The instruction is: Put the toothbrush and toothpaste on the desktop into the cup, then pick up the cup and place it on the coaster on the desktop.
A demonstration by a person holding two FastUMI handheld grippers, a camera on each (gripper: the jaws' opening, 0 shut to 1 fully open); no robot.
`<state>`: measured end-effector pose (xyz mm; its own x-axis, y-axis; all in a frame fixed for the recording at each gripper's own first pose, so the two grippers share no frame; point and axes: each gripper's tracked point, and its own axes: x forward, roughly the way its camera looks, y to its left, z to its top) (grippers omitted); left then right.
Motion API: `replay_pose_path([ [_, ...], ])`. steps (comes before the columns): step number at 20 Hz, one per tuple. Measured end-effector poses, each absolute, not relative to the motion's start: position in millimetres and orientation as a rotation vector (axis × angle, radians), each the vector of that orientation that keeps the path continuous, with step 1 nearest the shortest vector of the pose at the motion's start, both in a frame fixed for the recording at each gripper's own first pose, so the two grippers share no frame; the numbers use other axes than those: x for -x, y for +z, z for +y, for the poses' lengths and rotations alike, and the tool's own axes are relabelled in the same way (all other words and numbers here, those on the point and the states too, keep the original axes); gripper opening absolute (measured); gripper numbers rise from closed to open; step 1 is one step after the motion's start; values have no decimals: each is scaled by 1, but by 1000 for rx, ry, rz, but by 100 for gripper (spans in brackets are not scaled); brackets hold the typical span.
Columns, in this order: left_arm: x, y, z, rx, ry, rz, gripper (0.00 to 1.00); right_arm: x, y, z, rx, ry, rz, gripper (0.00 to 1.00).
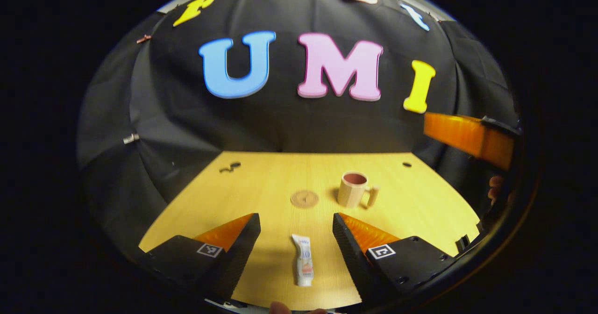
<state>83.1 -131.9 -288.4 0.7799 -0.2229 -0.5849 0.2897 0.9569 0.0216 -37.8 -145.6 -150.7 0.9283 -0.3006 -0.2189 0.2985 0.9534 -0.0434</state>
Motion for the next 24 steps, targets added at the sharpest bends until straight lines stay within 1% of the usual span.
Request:
replay_pose_path([
  [3, -82, -355, -138, -142, -296, 791, 97, 46, -189, -157, 3, -336, 297, 97],
  [7, -86, -416, -138, -242, -300, 921, 94, 60, -235, -167, -28, -361, 390, 98],
  [11, -90, -448, -137, -290, -286, 998, 91, 68, -267, -171, -42, -360, 450, 97],
  [12, -91, -453, -138, -295, -288, 1011, 88, 70, -274, -172, -51, -362, 464, 97],
  [15, -91, -468, -140, -308, -295, 1051, 86, 75, -295, -172, -96, -367, 519, 97],
  [16, -95, -467, -144, -300, -303, 1042, 86, 77, -302, -171, -105, -365, 538, 97],
  [17, -96, -469, -146, -300, -308, 1046, 84, 77, -308, -169, -109, -360, 554, 98],
  [18, -96, -470, -148, -295, -320, 1047, 76, 78, -315, -167, -110, -358, 575, 98],
  [19, -95, -471, -152, -285, -333, 1055, 73, 79, -321, -165, -112, -353, 596, 98],
  [20, -94, -471, -151, -277, -331, 1064, 67, 80, -326, -162, -116, -347, 620, 98],
  [22, -94, -473, -153, -255, -325, 1079, 44, 80, -342, -156, -127, -339, 684, 98],
  [23, -94, -472, -153, -242, -321, 1083, 42, 80, -351, -152, -141, -334, 723, 98],
  [24, -95, -470, -151, -233, -317, 1085, 35, 82, -361, -148, -155, -332, 764, 98],
])
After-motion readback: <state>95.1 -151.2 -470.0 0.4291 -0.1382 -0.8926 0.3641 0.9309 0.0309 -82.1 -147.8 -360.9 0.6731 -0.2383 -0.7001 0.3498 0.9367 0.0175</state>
